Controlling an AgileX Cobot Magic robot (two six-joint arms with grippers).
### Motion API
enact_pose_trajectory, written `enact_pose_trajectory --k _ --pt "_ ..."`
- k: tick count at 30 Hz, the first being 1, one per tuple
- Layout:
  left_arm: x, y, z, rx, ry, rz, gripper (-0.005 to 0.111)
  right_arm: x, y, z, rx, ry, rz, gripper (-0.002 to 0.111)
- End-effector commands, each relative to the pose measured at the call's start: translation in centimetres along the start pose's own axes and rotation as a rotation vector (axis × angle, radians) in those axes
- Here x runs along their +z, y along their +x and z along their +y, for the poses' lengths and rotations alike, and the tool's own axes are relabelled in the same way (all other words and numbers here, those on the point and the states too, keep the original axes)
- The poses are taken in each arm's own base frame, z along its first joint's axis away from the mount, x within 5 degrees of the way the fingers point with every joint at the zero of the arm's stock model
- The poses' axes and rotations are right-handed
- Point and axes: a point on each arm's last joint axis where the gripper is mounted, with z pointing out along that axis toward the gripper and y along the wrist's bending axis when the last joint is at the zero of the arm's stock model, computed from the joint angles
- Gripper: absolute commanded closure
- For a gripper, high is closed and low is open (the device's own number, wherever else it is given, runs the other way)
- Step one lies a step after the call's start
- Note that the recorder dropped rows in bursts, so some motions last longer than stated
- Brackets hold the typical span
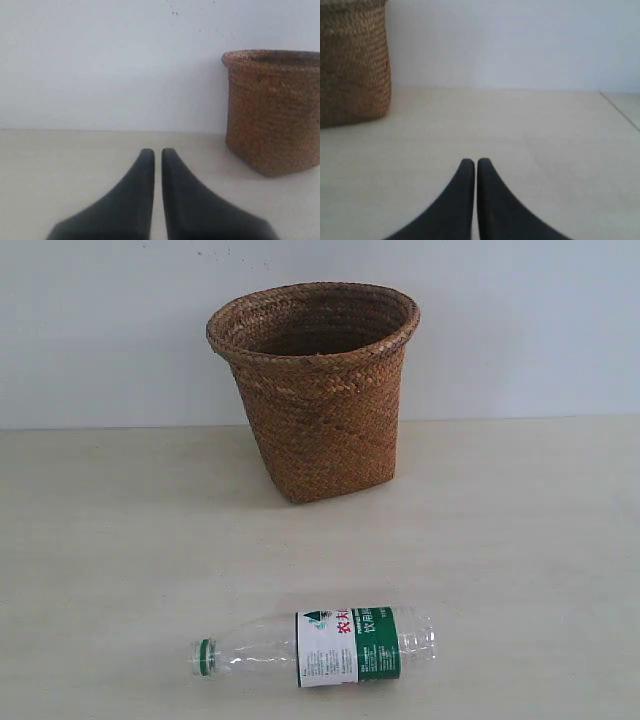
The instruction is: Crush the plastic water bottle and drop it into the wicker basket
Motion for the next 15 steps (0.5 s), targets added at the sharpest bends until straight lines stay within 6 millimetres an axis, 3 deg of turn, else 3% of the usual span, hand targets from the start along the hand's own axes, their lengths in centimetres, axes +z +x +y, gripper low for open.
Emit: enact_pose_trajectory --k 1,8,11,15 --pt "0.0 -0.6 0.1 -0.133 -0.011 -0.078 0.102 -0.2 -1.6 -0.1 -0.003 0.008 -0.18 0.108" --pt "-0.4 -2.6 0.5 -0.314 -0.01 -0.302 0.102 -1.2 -4.5 -0.2 0.264 -0.043 -0.515 0.108" --pt "-0.6 -3.3 0.6 -0.443 0.019 -0.385 0.102 -1.4 -4.8 -0.2 0.289 -0.052 -0.531 0.108" --pt "-0.3 -4.5 0.2 -0.409 0.044 -0.373 0.102 -1.2 -7.1 -0.3 0.279 -0.048 -0.502 0.108"
